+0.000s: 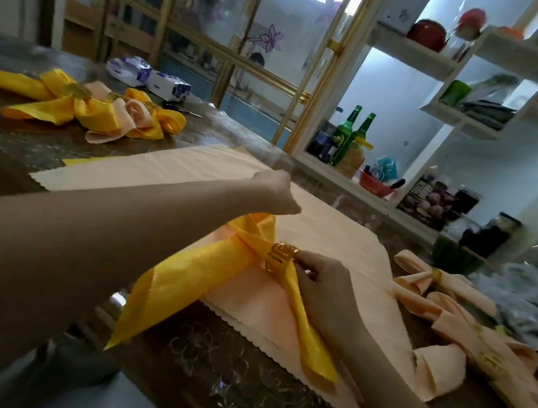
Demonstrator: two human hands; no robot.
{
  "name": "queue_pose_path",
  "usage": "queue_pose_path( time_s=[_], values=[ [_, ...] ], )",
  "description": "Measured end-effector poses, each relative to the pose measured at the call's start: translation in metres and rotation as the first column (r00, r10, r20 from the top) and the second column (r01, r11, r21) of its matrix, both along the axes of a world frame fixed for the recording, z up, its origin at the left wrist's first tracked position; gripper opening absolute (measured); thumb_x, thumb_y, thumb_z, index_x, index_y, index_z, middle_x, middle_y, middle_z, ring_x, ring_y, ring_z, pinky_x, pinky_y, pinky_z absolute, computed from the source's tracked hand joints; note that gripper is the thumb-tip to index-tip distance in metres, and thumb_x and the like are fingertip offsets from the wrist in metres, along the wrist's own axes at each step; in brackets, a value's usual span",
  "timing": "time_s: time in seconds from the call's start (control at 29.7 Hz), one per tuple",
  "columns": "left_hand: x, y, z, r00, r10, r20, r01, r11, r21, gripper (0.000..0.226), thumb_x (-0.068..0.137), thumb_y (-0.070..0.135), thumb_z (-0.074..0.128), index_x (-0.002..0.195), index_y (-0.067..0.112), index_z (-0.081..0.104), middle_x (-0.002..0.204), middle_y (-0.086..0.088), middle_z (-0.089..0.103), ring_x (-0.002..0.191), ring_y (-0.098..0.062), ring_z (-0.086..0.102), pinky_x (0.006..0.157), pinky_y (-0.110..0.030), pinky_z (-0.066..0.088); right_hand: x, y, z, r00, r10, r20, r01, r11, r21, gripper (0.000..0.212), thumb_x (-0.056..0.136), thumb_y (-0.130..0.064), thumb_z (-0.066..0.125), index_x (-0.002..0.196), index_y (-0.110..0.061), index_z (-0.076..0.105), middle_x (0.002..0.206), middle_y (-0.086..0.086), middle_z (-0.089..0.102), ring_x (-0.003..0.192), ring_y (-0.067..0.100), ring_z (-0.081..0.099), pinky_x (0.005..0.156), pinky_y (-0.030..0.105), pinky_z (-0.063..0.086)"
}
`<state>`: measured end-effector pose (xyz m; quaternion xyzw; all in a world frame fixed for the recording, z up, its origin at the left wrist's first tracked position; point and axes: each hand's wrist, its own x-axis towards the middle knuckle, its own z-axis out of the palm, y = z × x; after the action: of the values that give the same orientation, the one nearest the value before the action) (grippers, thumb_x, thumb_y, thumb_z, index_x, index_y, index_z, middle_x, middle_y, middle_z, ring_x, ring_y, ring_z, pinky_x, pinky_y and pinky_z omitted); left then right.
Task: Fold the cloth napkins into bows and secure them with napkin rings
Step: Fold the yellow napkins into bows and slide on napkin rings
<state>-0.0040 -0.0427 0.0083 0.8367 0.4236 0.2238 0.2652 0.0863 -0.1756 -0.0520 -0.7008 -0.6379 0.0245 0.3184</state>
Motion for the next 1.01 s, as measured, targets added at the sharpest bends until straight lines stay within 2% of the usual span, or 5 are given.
queue_pose_path(
  time_s=[0.2,0.51,0.67,0.81,1.01],
  values=[
    [0.026,0.026,-0.026,0.893,0.015,-0.449,-0.029,0.999,-0.024,0.066,0.085,0.055,0.058,0.132,0.010,0.044,0.131,-0.012,0.051,0.116,-0.029,0.050,0.086,-0.035,0.043,0.007,0.004,-0.008,0.992,-0.020,0.127,0.008,0.995,0.095,0.023,0.096,-0.012,0.050,0.091,-0.015,0.072,0.083,-0.001,0.065,0.072,0.010,0.056,0.068,0.020,0.047],
    [0.006,0.010,-0.030,0.967,-0.076,-0.244,0.089,0.995,0.045,0.048,0.077,0.030,0.073,0.119,0.015,0.056,0.114,-0.006,0.055,0.097,-0.021,0.053,0.078,-0.030,0.048,0.014,0.003,-0.009,0.975,-0.170,0.145,0.172,0.985,-0.006,0.021,0.096,-0.024,0.049,0.098,-0.017,0.070,0.085,-0.004,0.044,0.071,0.008,0.044,0.063,0.021,0.039],
    [-0.012,-0.012,-0.026,0.972,-0.221,-0.076,0.229,0.966,0.124,0.026,0.087,0.017,0.063,0.112,0.016,0.063,0.105,0.000,0.058,0.097,-0.017,0.056,0.086,-0.029,0.050,0.019,0.004,-0.011,0.963,-0.267,0.032,0.265,0.963,0.053,0.027,0.093,-0.025,0.056,0.117,-0.016,0.065,0.110,-0.002,0.046,0.104,0.014,0.047,0.093,0.030,0.044],
    [-0.025,-0.024,-0.018,0.945,-0.322,-0.063,0.327,0.939,0.107,0.017,0.084,0.012,0.066,0.098,0.019,0.069,0.090,0.007,0.061,0.091,-0.012,0.058,0.080,-0.023,0.051,0.017,-0.002,-0.003,0.986,-0.105,-0.132,0.115,0.990,0.075,0.022,0.090,-0.016,0.061,0.111,-0.014,0.067,0.100,-0.015,0.045,0.087,-0.004,0.047,0.073,0.001,0.040],
    [-0.032,-0.037,-0.019,0.929,-0.333,-0.161,0.356,0.922,0.153,0.020,0.082,0.013,0.066,0.102,0.016,0.071,0.092,0.004,0.066,0.086,-0.010,0.059,0.074,-0.020,0.053,0.017,-0.004,0.000,0.992,0.127,-0.013,-0.125,0.987,0.102,0.014,0.082,-0.014,0.070,0.088,-0.027,0.068,0.094,-0.025,0.049,0.089,-0.006,0.052,0.076,0.007,0.043]
  ],
)
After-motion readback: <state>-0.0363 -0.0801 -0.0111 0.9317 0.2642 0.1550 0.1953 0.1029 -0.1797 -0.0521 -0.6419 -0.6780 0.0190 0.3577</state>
